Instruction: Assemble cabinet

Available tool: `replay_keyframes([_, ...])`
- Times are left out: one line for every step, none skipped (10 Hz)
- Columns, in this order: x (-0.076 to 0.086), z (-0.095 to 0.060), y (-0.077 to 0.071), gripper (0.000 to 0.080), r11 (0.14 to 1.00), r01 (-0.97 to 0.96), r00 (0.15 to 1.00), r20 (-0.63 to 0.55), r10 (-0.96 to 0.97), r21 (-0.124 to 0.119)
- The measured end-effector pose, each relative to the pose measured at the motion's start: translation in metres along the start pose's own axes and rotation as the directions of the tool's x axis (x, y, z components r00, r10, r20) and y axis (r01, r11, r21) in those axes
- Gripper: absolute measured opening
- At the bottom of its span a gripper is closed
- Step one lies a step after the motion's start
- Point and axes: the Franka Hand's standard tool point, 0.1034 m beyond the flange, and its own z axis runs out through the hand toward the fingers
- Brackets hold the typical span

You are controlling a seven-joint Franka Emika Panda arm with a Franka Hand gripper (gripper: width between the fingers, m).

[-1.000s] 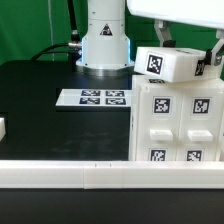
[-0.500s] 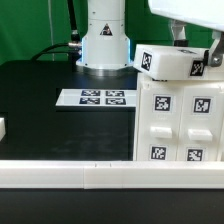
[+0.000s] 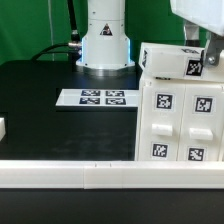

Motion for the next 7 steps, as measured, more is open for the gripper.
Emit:
replay_keyframes([-0.001,0.0,0.0,0.0752,1.0,0.001,1.0,0.0,-0.001,0.0])
replay_keyframes([-0.002,-0.007,-0.001,0.079,1.0,0.007,1.0,0.005,-0.007,0.01])
replay_keyframes([-0.003,-0.015,0.0,0.0796,1.0,0.011,1.0,0.018,-0.011,0.02])
replay_keyframes([-0.004,-0.022,0.0,0.0796,0.999,0.014,0.999,0.032,-0.015,0.032])
replay_keyframes([-0.005,-0.02,0.001,0.0797,0.999,0.016,0.999,0.033,-0.017,0.028])
replay_keyframes([-0.005,-0.018,0.001,0.0797,0.998,0.063,0.998,0.031,-0.064,0.026])
replay_keyframes([-0.006,-0.017,0.001,0.0797,0.996,0.085,0.996,0.029,-0.086,0.024])
